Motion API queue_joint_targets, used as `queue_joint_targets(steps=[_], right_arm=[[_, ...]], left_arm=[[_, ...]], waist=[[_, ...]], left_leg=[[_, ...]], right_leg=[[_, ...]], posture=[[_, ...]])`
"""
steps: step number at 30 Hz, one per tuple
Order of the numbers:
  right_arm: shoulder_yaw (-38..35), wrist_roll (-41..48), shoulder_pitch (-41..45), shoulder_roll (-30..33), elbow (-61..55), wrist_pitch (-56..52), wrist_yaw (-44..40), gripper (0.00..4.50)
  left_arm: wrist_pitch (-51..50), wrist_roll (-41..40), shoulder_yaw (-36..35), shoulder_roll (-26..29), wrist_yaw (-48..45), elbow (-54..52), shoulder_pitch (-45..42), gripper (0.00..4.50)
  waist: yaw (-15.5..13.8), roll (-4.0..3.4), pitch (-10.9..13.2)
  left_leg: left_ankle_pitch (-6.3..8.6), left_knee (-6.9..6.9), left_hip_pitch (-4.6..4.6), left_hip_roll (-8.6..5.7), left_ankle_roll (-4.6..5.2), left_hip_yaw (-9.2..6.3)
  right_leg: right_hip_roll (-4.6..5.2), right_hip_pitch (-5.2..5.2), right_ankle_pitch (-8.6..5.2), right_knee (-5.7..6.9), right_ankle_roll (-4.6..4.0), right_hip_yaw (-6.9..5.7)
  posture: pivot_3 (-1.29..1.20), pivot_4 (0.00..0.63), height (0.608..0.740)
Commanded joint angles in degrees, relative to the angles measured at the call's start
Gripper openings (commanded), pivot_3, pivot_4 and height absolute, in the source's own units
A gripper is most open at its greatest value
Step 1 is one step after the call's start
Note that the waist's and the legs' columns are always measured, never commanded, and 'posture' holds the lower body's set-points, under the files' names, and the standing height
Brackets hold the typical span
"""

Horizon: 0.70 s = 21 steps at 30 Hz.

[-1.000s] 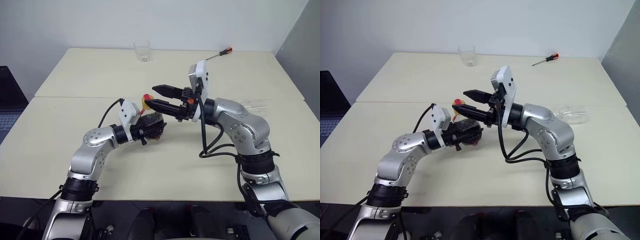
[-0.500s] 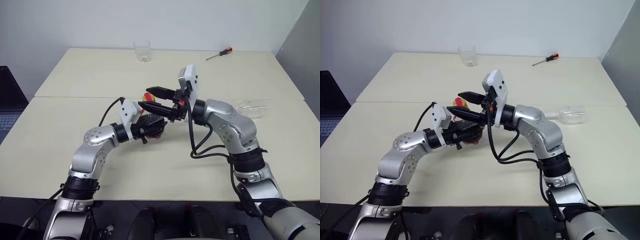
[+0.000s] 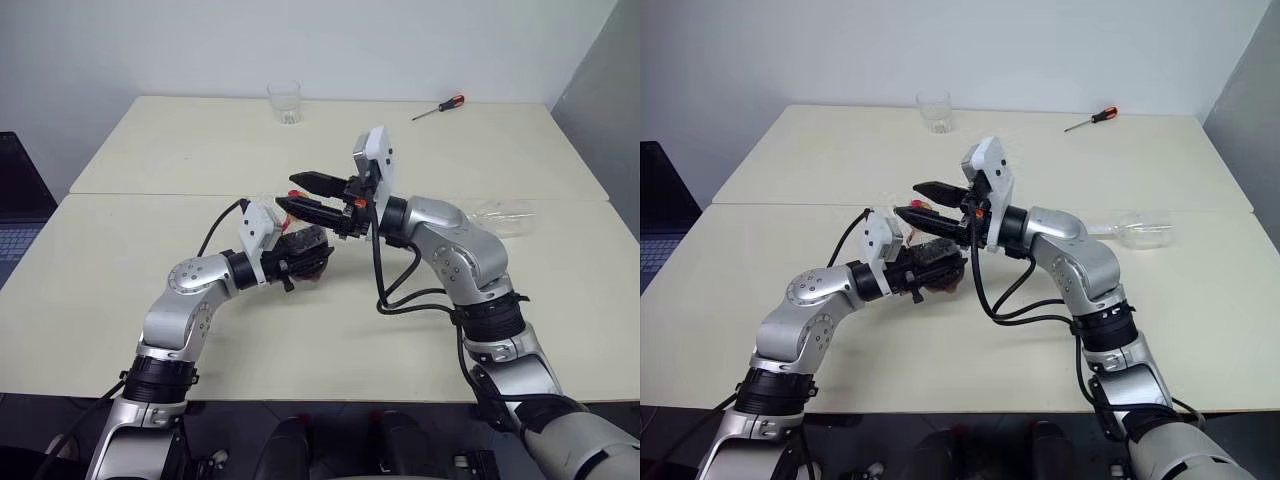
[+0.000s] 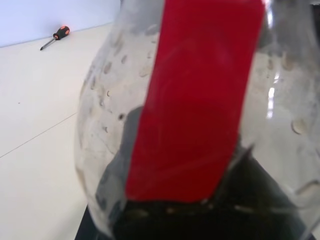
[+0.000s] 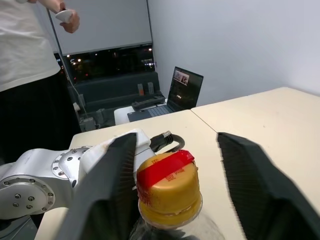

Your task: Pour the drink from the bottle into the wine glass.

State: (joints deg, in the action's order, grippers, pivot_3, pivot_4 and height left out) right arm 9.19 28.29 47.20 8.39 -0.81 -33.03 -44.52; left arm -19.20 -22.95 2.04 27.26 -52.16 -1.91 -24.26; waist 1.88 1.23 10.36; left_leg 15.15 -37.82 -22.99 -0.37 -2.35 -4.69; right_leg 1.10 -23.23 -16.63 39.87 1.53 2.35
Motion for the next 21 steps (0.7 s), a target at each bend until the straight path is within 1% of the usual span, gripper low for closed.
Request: queue_joint_targets(steps=[1, 2, 3, 8, 12, 16, 21], right_arm=[[-0.9, 0.4, 1.6, -0.4, -0.9, 1.3, -0.5, 1.52], [-1.0, 0.4, 1.6, -0.4, -1.0, 1.2, -0.6, 1.26], [-1.1, 0.4, 1.6, -0.4, -1.0, 1.2, -0.6, 1.2], [-1.0, 0.4, 1.5, -0.1, -1.3, 1.1, -1.0, 1.2], [0.1, -0.3, 1.2, 1.0, -1.8, 2.2, -3.2, 1.2], [2.4, -0.8, 1.6, 3.2, -1.4, 5.2, -9.9, 1.2], [6.0, -1.5, 2.1, 7.3, 0.6, 10.9, -22.6, 1.2]], left_arm=[[1.7, -0.1, -0.6, 0.2, -0.7, -1.4, -1.7, 1.76], [1.8, 0.0, -0.5, 0.1, -0.7, -1.3, -1.8, 1.76], [1.9, 0.0, -0.5, 0.1, -0.7, -1.2, -1.9, 1.76], [2.1, 0.1, -0.5, -0.2, -0.7, -0.9, -2.1, 1.76], [1.6, -0.2, -0.5, -0.1, -0.8, -2.0, -1.6, 1.76], [-0.3, -1.7, -0.1, 0.6, -2.0, -6.0, 0.7, 1.76], [-3.9, -4.7, 0.3, 2.9, -4.1, -14.9, 6.1, 1.76]], waist=[[0.0, 0.0, 0.0], [0.0, 0.0, 0.0], [0.0, 0.0, 0.0], [0.0, 0.0, 0.0], [0.0, 0.0, 0.0], [0.0, 0.0, 0.0], [0.1, -0.01, 0.0]], left_leg=[[0.0, 0.0, 0.0, 0.0, 0.0, 0.0], [0.0, 0.0, 0.0, 0.0, 0.0, 0.0], [0.0, 0.0, 0.0, 0.0, 0.0, 0.0], [0.0, 0.0, 0.0, 0.0, 0.0, 0.0], [0.0, 0.0, 0.0, 0.0, 0.0, 0.0], [0.0, 0.0, 0.0, -0.01, 0.0, 0.02], [0.0, 0.03, 0.01, 0.02, 0.0, 0.01]], right_leg=[[0.0, 0.0, 0.0, 0.0, 0.0, -0.01], [0.0, 0.0, 0.0, 0.0, 0.0, 0.0], [0.0, 0.0, 0.0, 0.0, 0.0, 0.0], [0.0, 0.0, 0.0, 0.0, 0.0, 0.0], [0.0, 0.0, 0.0, 0.0, 0.0, 0.0], [0.0, 0.0, 0.0, -0.01, 0.0, 0.01], [-0.01, 0.0, 0.0, -0.03, 0.0, 0.0]], posture=[[0.0, 0.15, 0.74], [0.0, 0.15, 0.74], [0.0, 0.15, 0.74], [0.0, 0.15, 0.74], [0.0, 0.15, 0.74], [0.0, 0.15, 0.74], [0.0, 0.15, 0.74]])
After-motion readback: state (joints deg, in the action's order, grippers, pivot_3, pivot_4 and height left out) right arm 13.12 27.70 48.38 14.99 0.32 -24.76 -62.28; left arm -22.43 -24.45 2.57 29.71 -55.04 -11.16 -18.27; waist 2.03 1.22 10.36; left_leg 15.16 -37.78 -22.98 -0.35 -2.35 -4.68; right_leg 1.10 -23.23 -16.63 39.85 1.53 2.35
